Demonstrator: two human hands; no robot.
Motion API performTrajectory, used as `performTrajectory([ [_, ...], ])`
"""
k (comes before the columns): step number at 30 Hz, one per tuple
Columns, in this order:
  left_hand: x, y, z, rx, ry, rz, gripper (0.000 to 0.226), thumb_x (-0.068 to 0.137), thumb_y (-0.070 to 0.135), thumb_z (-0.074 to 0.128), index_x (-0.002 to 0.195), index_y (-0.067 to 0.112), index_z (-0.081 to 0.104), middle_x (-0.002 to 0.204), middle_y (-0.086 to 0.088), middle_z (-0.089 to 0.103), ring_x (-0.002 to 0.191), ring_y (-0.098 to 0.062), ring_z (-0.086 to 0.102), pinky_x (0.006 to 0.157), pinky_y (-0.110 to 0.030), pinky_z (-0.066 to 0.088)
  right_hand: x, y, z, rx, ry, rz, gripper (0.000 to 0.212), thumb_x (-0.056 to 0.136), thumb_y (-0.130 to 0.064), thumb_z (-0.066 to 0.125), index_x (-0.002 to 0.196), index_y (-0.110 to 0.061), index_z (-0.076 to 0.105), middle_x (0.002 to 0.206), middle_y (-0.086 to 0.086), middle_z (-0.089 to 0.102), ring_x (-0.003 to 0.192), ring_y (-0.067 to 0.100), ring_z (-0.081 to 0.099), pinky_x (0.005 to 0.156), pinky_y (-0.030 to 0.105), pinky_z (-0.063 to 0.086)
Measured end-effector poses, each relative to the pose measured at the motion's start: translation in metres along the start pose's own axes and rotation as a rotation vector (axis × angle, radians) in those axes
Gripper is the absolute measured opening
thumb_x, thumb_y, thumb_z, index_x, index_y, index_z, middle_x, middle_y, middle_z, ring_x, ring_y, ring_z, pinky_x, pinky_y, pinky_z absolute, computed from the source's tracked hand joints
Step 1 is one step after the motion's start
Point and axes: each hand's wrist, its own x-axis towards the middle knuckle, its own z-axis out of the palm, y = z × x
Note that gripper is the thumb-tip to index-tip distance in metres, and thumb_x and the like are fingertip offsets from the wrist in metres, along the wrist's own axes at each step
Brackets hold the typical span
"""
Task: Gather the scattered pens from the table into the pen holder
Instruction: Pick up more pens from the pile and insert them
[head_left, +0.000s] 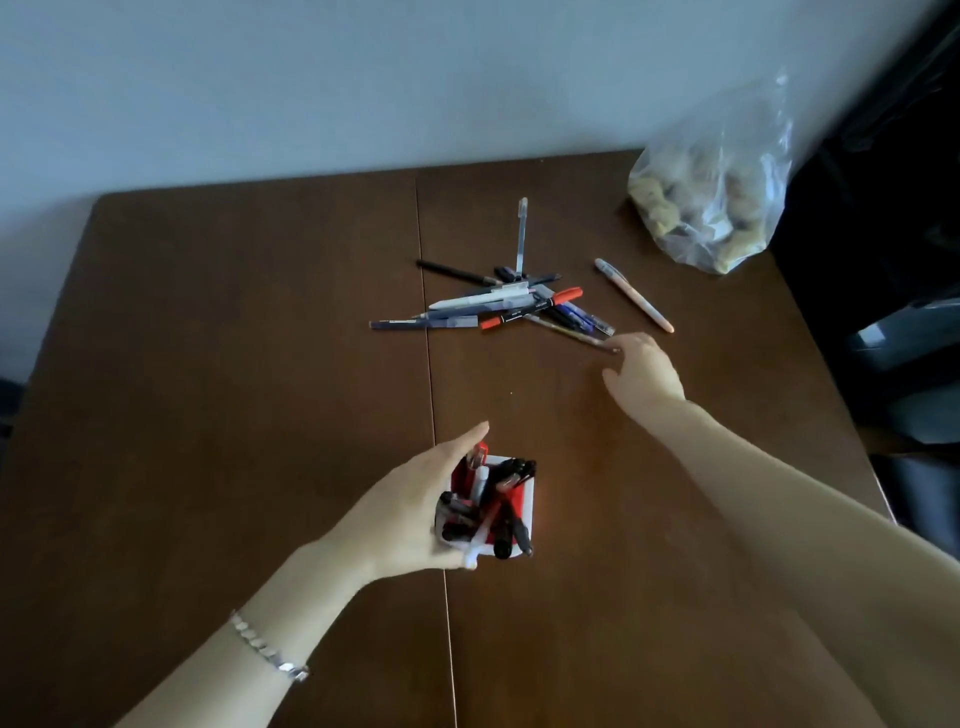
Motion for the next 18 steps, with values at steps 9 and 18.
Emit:
performTrajectory([
  [9, 0.003, -0.011, 0.003, -0.061, 0.296, 0.038, 0.1, 0.062, 0.031, 0.086, 0.124, 0.061, 0.013, 0.13, 0.039, 0.027, 0.123, 0.014, 0.033, 0.096, 0.002, 0.027, 0.041, -0.001, 0.03, -0.187, 0.031, -0.041, 0.025, 0.092, -0.021, 0.051, 0.114, -0.012, 0.059, 0.121, 0.01, 0.053, 0.115, 0.028, 0.044, 0.088, 0.04, 0.042],
  [18, 0.023, 0.004, -0.006, -0.091, 0.301, 0.037, 0.102, 0.064, 0.024, 0.085, 0.12, 0.064, 0.01, 0.133, 0.031, 0.028, 0.129, 0.004, 0.031, 0.091, 0.005, 0.025, 0.03, 0.024, -0.019, -0.097, -0.051, 0.006, 0.019, 0.092, -0.023, 0.038, 0.103, -0.015, 0.051, 0.084, 0.008, 0.058, 0.075, 0.03, 0.056, 0.064, 0.035, 0.042],
])
